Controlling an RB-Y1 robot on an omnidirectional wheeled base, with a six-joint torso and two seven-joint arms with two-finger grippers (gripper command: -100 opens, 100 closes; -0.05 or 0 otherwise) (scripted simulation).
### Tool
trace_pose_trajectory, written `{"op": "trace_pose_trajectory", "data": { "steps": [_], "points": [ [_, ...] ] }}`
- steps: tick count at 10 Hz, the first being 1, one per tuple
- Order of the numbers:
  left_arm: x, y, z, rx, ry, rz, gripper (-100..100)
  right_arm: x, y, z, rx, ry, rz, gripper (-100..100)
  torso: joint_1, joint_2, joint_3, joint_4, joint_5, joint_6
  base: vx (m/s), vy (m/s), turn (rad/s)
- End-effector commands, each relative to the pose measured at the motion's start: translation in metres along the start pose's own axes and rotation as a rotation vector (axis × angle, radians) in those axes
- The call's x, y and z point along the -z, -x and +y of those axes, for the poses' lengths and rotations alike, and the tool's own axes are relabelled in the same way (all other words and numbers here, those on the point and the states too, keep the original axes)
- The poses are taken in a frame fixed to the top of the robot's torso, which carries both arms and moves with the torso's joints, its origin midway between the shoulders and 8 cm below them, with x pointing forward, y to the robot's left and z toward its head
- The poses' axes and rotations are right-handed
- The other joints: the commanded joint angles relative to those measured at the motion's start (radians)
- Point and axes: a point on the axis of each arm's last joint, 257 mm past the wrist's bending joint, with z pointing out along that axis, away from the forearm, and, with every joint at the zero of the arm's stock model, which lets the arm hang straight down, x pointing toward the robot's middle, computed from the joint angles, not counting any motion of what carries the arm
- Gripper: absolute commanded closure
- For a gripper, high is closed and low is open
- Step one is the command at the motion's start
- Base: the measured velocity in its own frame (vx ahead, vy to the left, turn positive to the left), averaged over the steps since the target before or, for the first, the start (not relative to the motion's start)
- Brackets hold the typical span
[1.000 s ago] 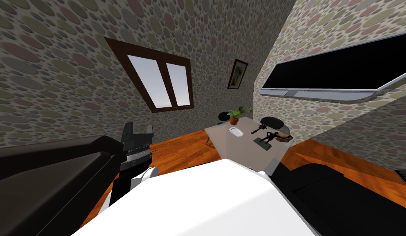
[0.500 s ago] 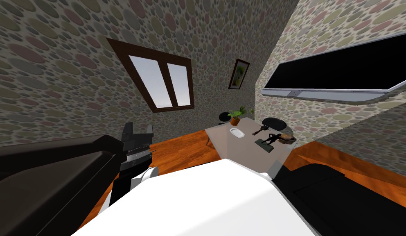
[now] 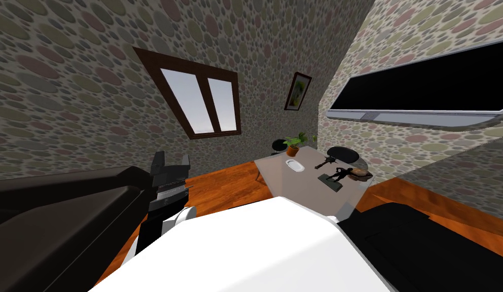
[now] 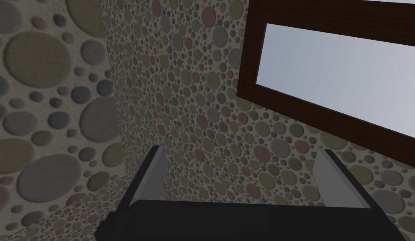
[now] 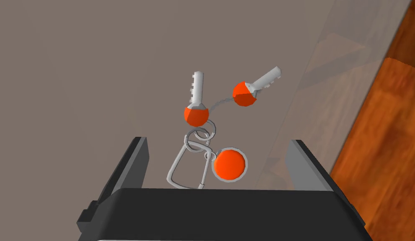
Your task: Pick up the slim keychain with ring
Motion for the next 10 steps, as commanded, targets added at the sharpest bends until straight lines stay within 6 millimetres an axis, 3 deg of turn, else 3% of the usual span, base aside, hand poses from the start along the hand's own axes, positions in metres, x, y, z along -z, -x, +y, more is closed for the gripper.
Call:
{"op": "trace_pose_trajectory", "data": {
  "steps": [1,8,9,10],
  "points": [
    [0.000,0.000,0.000,0.000,0.000,0.000,0,0.000,0.006,0.003,-0.036,-0.004,-0.024,-100,0.000,0.000,0.000,0.000,0.000,0.000,0.020,-0.013,0.026],
    [0.000,0.000,0.000,0.000,0.000,0.000,0,0.002,0.013,0.005,-0.098,-0.013,-0.061,-100,0.000,0.000,0.000,0.000,0.000,0.000,0.015,-0.010,0.015],
    [0.000,0.000,0.000,0.000,0.000,0.000,0,0.002,0.014,0.005,-0.096,-0.014,-0.062,0,0.001,0.001,0.000,0.000,0.000,0.000,0.000,0.000,0.000],
    [0.000,0.000,0.000,0.000,0.000,0.000,0,0.000,0.024,0.001,-0.089,-0.014,-0.070,-100,0.001,0.001,0.001,0.000,0.000,0.000,-0.001,-0.033,0.017]
  ]
}}
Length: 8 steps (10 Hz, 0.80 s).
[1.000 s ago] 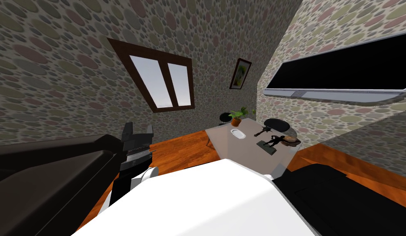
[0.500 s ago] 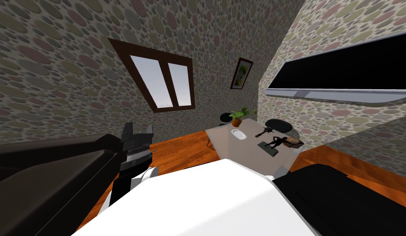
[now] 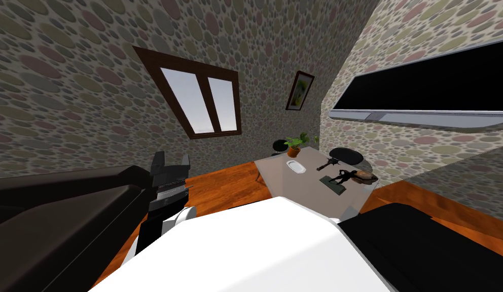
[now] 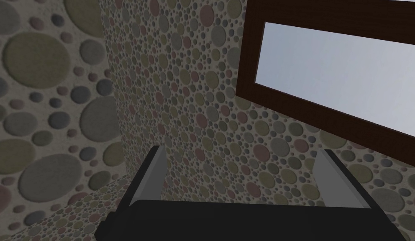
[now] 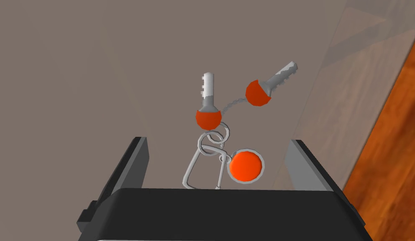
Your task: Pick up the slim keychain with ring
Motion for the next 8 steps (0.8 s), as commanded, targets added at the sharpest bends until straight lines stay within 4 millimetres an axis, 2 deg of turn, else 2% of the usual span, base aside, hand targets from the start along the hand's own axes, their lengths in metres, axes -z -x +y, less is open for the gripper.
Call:
{"op": "trace_pose_trajectory", "data": {
  "steps": [1,2,4,5,7,8],
  "points": [
    [0.000,0.000,0.000,0.000,0.000,0.000,0,-0.001,0.004,-0.002,0.007,0.000,-0.002,-100,0.000,0.000,0.000,0.000,0.000,0.000,-0.003,-0.043,0.013],
    [0.000,0.000,0.000,0.000,0.000,0.000,0,-0.003,0.019,-0.002,0.017,0.003,-0.016,-100,-0.001,0.000,0.000,0.000,0.000,0.000,-0.005,-0.056,0.015],
    [0.000,0.000,0.000,0.000,0.000,0.000,0,-0.002,0.014,-0.005,0.001,0.000,-0.007,-100,-0.001,0.000,0.000,0.000,0.000,0.000,-0.003,-0.034,0.007],
    [0.000,0.000,0.000,0.000,0.000,0.000,0,-0.004,0.027,-0.006,0.014,0.003,-0.018,-100,0.000,0.000,0.000,0.000,0.000,0.000,-0.002,-0.038,0.015],
    [0.000,0.000,0.000,0.000,0.000,0.000,0,-0.003,0.023,-0.008,0.002,0.001,-0.011,-100,-0.001,0.000,0.000,0.000,0.000,0.000,-0.002,-0.027,0.006],
    [0.000,0.000,0.000,0.000,0.000,0.000,0,-0.004,0.033,-0.011,0.010,0.002,-0.015,-100,0.001,0.000,0.000,0.000,0.000,0.000,0.000,-0.029,0.014]
  ]
}}
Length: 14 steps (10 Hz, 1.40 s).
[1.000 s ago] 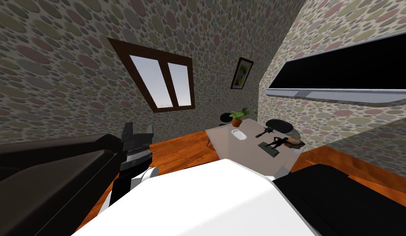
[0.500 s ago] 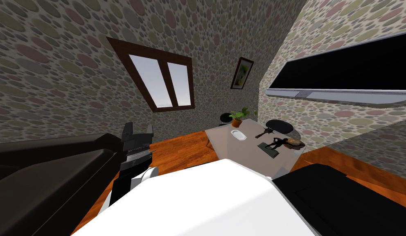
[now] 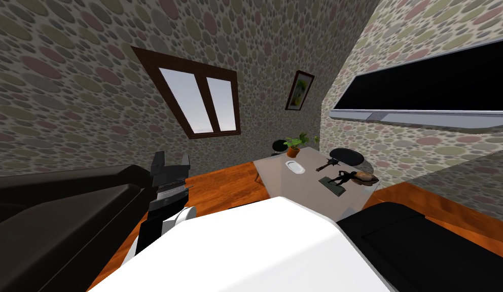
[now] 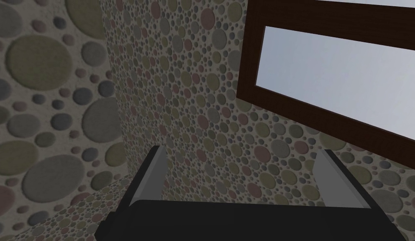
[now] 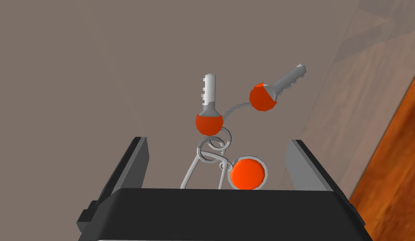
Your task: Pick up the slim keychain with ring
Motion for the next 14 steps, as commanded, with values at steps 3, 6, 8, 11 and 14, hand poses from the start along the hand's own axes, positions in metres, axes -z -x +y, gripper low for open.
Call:
{"op": "trace_pose_trajectory", "data": {
  "steps": [3,6,8,11,14],
  "points": [
    [0.000,0.000,0.000,0.000,0.000,0.000,0,-0.001,0.023,-0.008,-0.007,0.000,-0.006,-100,-0.002,0.000,0.000,0.000,0.000,0.000,-0.005,-0.065,0.019],
    [0.000,0.000,0.000,0.000,0.000,0.000,0,0.000,0.028,-0.011,-0.012,0.003,0.000,-100,0.000,0.000,0.000,0.000,0.000,0.000,-0.003,-0.031,0.009],
    [0.000,0.000,0.000,0.000,0.000,0.000,0,0.001,0.039,-0.014,-0.019,0.005,-0.003,-100,0.000,0.000,0.000,0.000,0.000,0.000,-0.002,-0.039,0.014],
    [0.000,0.000,0.000,0.000,0.000,0.000,0,0.003,0.044,-0.018,-0.026,0.006,0.005,-100,0.000,0.000,0.000,0.000,0.000,0.000,-0.005,-0.034,0.010],
    [0.000,0.000,0.000,0.000,0.000,0.000,0,0.006,0.047,-0.023,-0.043,0.007,0.017,-100,-0.001,0.000,0.000,0.000,0.000,0.000,-0.002,-0.043,0.012]
  ]
}}
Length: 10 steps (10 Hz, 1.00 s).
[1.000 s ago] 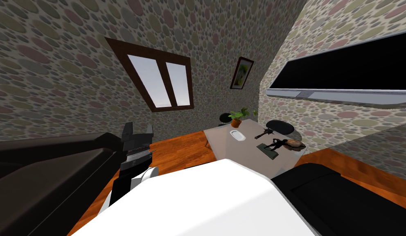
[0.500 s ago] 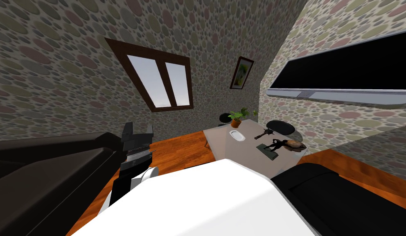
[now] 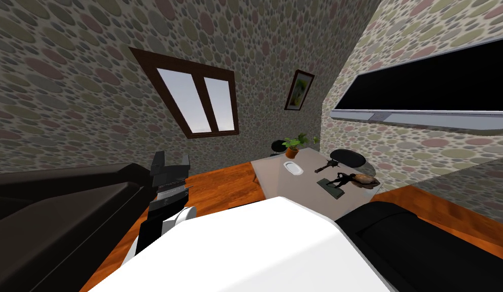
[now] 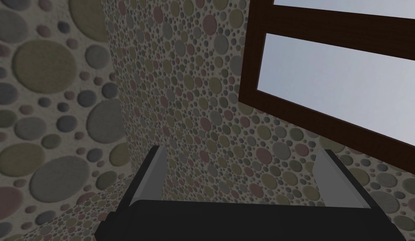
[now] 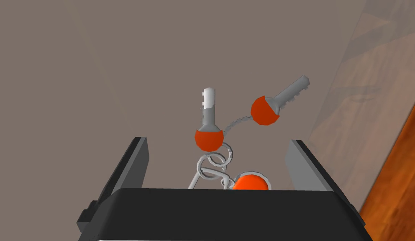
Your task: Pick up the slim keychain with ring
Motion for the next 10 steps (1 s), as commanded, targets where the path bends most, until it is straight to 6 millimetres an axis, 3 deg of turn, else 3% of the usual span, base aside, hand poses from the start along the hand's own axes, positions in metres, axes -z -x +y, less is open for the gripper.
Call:
{"op": "trace_pose_trajectory", "data": {
  "steps": [1,2,6,7,8,9,10],
  "points": [
    [0.000,0.000,0.000,0.000,0.000,0.000,0,0.000,0.000,0.000,0.000,0.000,0.000,-100,0.000,0.000,0.000,0.000,0.000,0.000,-0.002,-0.017,0.003],
    [0.000,0.000,0.000,0.000,0.000,0.000,0,0.000,0.000,0.000,-0.003,0.000,0.001,100,0.001,0.000,0.000,0.000,0.000,0.000,0.000,0.000,0.000],
    [0.000,0.000,0.000,0.000,0.000,0.000,0,0.000,-0.001,0.001,-0.008,0.001,0.004,100,0.001,0.000,0.000,0.000,-0.001,-0.002,0.000,0.000,0.000],
    [0.000,0.000,0.000,0.000,0.000,0.000,0,0.000,-0.001,0.001,-0.009,0.001,0.004,0,0.000,-0.001,0.000,0.000,-0.001,-0.002,0.000,0.000,0.000],
    [0.000,0.000,0.000,0.000,0.000,0.000,0,-0.002,-0.006,0.003,0.002,-0.001,-0.003,100,0.000,-0.001,0.000,0.000,-0.002,-0.002,0.002,0.027,-0.006],
    [0.000,0.000,0.000,0.000,0.000,0.000,0,-0.003,-0.022,0.002,0.001,-0.006,0.008,100,0.000,-0.001,0.000,0.000,-0.002,-0.003,0.001,0.070,-0.021],
    [0.000,0.000,0.000,0.000,0.000,0.000,0,-0.004,-0.013,0.006,0.009,-0.003,-0.008,100,0.001,-0.001,-0.001,0.000,-0.002,-0.003,0.007,0.065,-0.010]
  ]
}}
